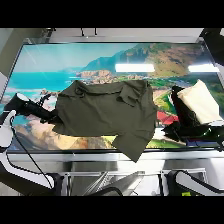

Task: Fold the shirts.

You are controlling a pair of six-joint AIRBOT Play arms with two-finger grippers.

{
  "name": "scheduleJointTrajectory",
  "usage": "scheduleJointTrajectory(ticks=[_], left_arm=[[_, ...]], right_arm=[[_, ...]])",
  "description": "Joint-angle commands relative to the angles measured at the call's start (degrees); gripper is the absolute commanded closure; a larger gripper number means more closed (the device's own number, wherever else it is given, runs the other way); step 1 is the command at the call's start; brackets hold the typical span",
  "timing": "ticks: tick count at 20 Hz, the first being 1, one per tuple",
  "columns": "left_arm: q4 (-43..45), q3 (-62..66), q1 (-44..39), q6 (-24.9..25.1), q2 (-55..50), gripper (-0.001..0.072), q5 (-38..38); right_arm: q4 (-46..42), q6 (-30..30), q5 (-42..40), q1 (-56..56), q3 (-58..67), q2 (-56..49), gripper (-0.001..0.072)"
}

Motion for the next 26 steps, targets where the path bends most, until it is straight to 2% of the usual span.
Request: scheduleJointTrajectory(ticks=[1, 6, 7, 8, 10, 11, 14, 18, 20, 23, 25, 26], left_arm=[[-1.1, 3.6, -3.0, -1.2, 0.2, 0.0691, -2.4], [-1.4, 6.3, -4.4, -1.3, 0.2, 0.0692, -3.4], [-1.6, 7.0, -4.4, -1.4, 0.2, 0.0692, -4.3], [-1.6, 7.7, -4.4, -1.5, 0.2, 0.0691, -5.6], [-3.5, 9.6, -4.3, -1.7, 0.5, 0.0692, -8.7], [-5.9, 10.4, -4.0, -1.6, 1.2, 0.0692, -9.5], [-16.1, 13.6, -2.6, -1.1, 6.1, 0.0692, -10.8], [-30.8, 21.7, 1.5, 0.8, 16.2, 0.0692, -12.9], [-42.0, 26.4, 4.7, 2.6, 22.0, 0.0692, -12.5], [-61.2, 33.4, 11.3, 4.7, 31.1, 0.0692, -12.4], [-68.0, 38.0, 17.7, 4.8, 36.6, 0.0692, -12.3], [-67.9, 40.2, 21.5, 4.8, 38.8, 0.0692, -12.3]], right_arm=[[4.2, -3.3, -4.7, 2.9, -0.9, -3.1, 0.0273], [7.0, -3.5, -14.2, 15.5, -0.6, -11.3, 0.0284], [8.1, -4.0, -14.7, 17.2, 0.1, -12.5, 0.0375], [8.9, -5.0, -14.4, 18.4, 1.1, -13.2, 0.052], [9.4, -5.2, -12.5, 19.3, 4.5, -12.8, 0.0648], [9.4, -5.4, -10.4, 19.3, 6.9, -11.7, 0.0689], [9.6, -4.8, -4.8, 19.0, 18.0, -4.2, 0.069], [9.6, -4.0, -5.2, 16.6, 41.4, 8.2, 0.069], [9.6, -4.1, -5.4, 14.6, 53.5, 12.3, 0.069], [9.6, -6.9, -7.3, 14.0, 66.8, 17.0, 0.0689], [9.5, -9.3, -8.8, 14.0, 72.2, 19.3, 0.0689], [9.5, -9.7, -9.1, 14.0, 74.1, 19.8, 0.0689]])
